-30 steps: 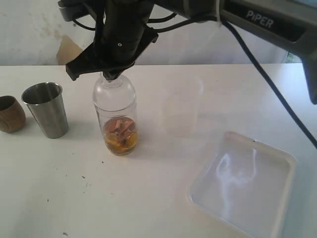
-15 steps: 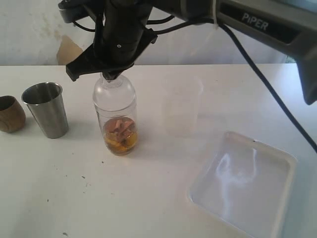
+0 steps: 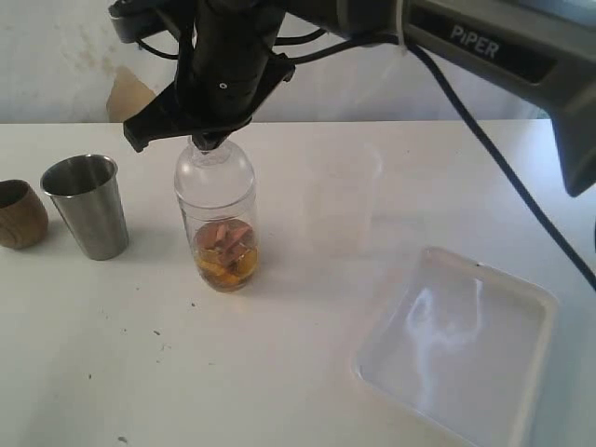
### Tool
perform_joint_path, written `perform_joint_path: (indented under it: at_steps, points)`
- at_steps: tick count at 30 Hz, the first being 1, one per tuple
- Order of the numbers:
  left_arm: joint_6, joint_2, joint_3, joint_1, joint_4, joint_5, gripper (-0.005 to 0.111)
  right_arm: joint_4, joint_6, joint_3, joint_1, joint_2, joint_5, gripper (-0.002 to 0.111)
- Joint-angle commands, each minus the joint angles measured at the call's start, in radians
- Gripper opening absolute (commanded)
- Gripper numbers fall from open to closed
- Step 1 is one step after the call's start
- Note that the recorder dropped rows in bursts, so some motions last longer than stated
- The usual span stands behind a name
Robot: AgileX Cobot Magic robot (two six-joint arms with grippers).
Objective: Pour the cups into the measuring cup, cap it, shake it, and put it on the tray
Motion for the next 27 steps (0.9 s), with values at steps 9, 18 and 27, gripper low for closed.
perform_joint_path:
  at_steps: [9, 18, 27]
  points:
    - [0.0, -0.005, 0.005, 0.001, 0.001, -0.009, 0.0, -0.002, -0.031, 0.017, -0.002, 0.022, 0.047, 0.003]
    - [0.0, -0.005, 0.005, 0.001, 0.001, -0.009, 0.0, 0.002, -0.031, 0.017, -0.002, -0.067, -0.044, 0.019]
    - [0.0, -0.005, 0.005, 0.001, 0.001, -0.009, 0.0, 0.002, -0.009, 0.02, -0.002, -0.104, -0.124, 0.011]
